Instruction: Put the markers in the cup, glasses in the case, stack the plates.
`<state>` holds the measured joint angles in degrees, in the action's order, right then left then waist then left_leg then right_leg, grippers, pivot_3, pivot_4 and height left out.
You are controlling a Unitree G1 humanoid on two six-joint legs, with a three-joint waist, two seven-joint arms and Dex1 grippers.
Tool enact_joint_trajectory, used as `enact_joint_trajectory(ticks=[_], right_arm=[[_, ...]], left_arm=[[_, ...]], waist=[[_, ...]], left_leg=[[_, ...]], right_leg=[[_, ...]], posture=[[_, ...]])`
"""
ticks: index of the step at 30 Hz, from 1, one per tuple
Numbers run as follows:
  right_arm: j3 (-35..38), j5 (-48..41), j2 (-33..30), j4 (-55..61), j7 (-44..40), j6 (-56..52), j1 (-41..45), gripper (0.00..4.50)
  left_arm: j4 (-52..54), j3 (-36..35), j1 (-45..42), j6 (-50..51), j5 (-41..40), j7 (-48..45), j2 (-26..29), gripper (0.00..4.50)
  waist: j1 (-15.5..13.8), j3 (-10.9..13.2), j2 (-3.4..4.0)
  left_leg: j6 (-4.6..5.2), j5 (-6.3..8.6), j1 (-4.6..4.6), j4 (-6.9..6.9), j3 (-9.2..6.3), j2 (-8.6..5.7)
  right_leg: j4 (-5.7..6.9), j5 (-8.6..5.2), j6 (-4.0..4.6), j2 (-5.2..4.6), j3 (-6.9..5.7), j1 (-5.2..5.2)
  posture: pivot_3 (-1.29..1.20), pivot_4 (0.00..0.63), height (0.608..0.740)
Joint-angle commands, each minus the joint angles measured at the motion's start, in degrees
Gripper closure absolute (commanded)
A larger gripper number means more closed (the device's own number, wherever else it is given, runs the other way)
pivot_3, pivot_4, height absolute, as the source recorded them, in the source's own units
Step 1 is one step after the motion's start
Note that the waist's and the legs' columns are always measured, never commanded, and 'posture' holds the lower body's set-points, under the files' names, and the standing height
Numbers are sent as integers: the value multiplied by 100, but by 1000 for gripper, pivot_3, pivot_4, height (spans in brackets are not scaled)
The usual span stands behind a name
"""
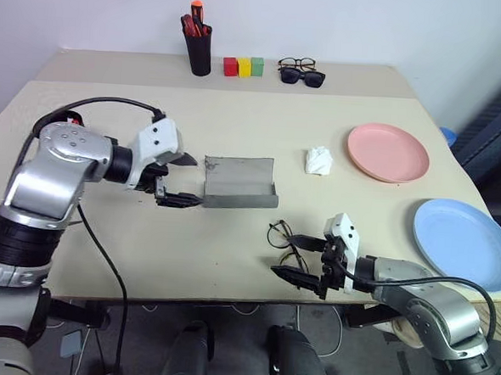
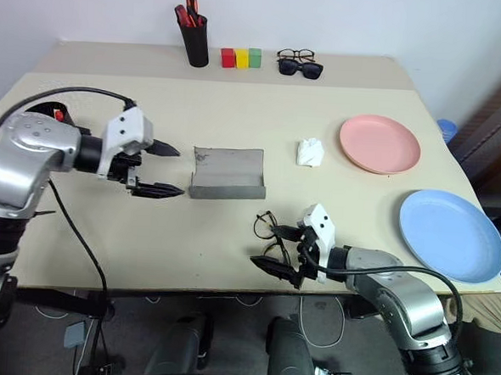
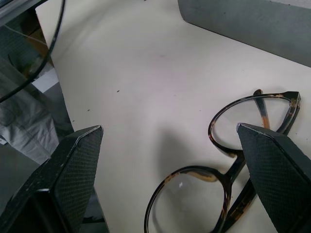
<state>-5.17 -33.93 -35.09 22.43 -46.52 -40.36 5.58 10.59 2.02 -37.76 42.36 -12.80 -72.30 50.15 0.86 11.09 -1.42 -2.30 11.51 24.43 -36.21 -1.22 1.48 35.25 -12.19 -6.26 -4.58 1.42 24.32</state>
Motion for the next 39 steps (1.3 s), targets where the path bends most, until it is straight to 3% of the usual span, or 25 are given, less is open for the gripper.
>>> enact_joint_trajectory(ticks=[1, 17, 39], right_arm=[[62, 73, 34, -83, 49, 69, 72, 0], [614, -133, -239, 356, 152, -120, -197, 0], [5, 76, -36, -67, -48, -66, -7, 0]], left_arm=[[344, -486, 51, 298, -322, 222, 241, 53], [312, -466, 263, 315, -681, 728, 535, 53], [440, -664, 406, 525, -1041, 1008, 862, 53]], waist=[[1, 0, 0], [-5, 0, -1], [-5, 0, -1]], left_leg=[[0, 0, 0, 0, 0, 0], [0, 0, 1, 2, 1, 0], [-1, 1, 2, 3, 1, 0]], right_leg=[[0, 0, 0, 1, 0, 0], [-3, 0, 0, 0, 0, 1], [-6, -1, 1, -1, 0, 2]], posture=[[0, 150, 740], [0, 150, 740], [0, 150, 740]])
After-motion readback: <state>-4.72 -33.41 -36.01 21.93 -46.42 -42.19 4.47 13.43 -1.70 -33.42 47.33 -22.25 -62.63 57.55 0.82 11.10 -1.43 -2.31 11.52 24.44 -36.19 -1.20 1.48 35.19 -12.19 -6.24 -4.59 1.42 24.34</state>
